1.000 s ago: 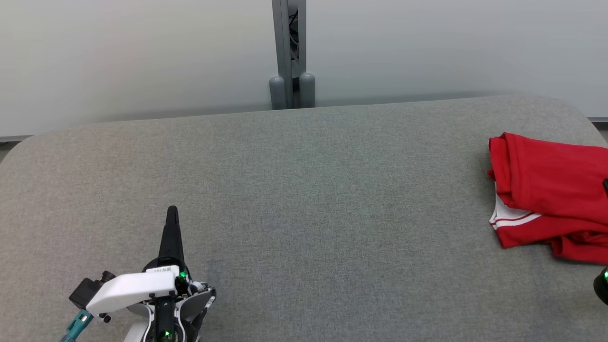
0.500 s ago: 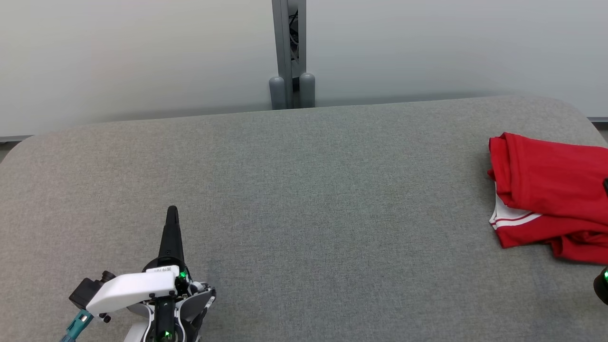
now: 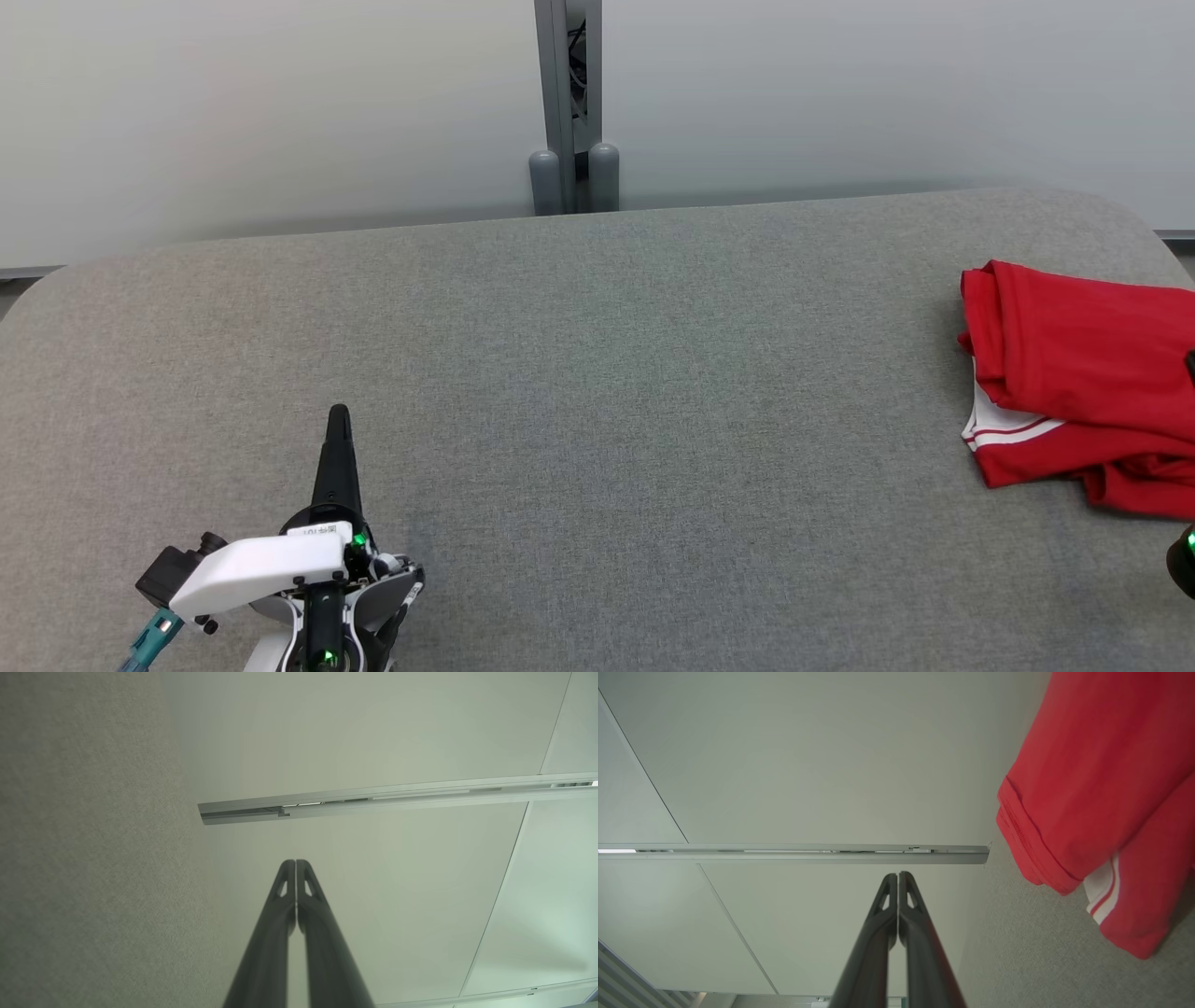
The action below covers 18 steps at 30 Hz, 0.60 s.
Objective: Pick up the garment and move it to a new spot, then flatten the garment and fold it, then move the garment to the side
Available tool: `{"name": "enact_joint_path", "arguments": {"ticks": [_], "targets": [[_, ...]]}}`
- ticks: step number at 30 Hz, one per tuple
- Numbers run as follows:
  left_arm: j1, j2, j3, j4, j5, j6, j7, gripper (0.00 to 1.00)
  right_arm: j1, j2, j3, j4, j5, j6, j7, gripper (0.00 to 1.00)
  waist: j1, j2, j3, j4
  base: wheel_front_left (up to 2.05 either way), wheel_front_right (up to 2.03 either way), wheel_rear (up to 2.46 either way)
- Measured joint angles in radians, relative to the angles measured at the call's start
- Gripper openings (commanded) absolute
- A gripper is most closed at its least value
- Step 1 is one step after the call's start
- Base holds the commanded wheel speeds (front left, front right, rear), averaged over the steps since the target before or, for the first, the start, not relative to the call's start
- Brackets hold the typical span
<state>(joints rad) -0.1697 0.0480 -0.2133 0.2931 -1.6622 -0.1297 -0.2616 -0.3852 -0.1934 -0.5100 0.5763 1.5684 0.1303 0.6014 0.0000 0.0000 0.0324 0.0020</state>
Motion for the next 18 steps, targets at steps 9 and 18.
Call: {"name": "enact_joint_path", "arguments": {"ticks": [9,18], "targets": [[0.0,0.0,0.0,0.0,0.0,0.0,0.0,0.0,0.0,0.0,0.0,0.0,0.0,0.0,0.0,0.0,0.0001,0.0,0.0,0.0,0.0,0.0,0.0],[0.0,0.0,0.0,0.0,0.0,0.0,0.0,0.0,0.0,0.0,0.0,0.0,0.0,0.0,0.0,0.0,0.0,0.0,0.0,0.0,0.0,0.0,0.0]]}}
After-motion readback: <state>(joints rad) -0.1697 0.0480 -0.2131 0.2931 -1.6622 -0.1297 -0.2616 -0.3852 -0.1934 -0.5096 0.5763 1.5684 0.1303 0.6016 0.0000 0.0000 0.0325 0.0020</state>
